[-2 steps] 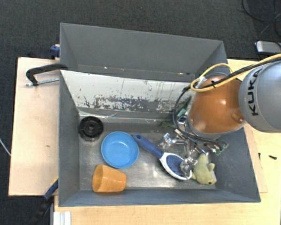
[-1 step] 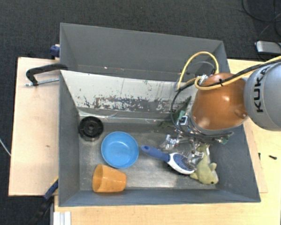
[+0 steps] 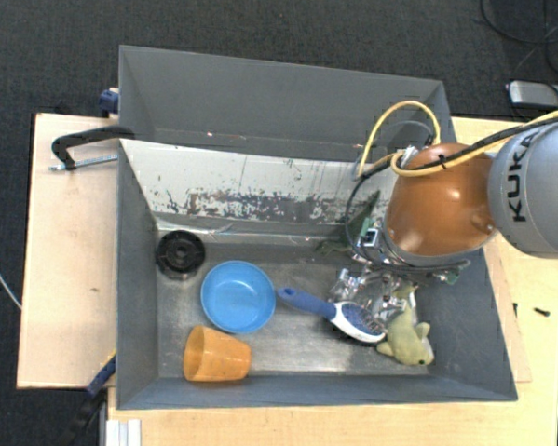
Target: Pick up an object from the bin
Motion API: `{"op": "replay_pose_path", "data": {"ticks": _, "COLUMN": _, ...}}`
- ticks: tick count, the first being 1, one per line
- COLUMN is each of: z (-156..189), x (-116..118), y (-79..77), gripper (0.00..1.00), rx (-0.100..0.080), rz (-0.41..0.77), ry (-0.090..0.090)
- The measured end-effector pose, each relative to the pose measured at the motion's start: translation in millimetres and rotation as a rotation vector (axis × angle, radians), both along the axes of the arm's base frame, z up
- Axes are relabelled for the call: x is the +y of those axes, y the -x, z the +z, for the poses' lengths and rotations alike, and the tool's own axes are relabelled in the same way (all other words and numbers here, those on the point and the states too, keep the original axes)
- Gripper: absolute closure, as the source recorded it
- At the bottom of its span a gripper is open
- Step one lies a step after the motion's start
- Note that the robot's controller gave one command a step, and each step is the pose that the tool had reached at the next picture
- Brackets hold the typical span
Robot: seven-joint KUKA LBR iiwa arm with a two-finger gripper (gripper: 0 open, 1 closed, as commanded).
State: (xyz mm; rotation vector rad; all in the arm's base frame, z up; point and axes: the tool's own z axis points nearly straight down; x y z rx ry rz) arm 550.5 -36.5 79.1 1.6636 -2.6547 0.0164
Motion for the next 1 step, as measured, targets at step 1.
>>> {"op": "replay_pose_path", "data": {"ticks": 1, "z": 136.8, "x": -14.8, "y": 8.6, "gripper": 1.0, "rx": -0.014, "rz": 0.111, "ry": -0.013}}
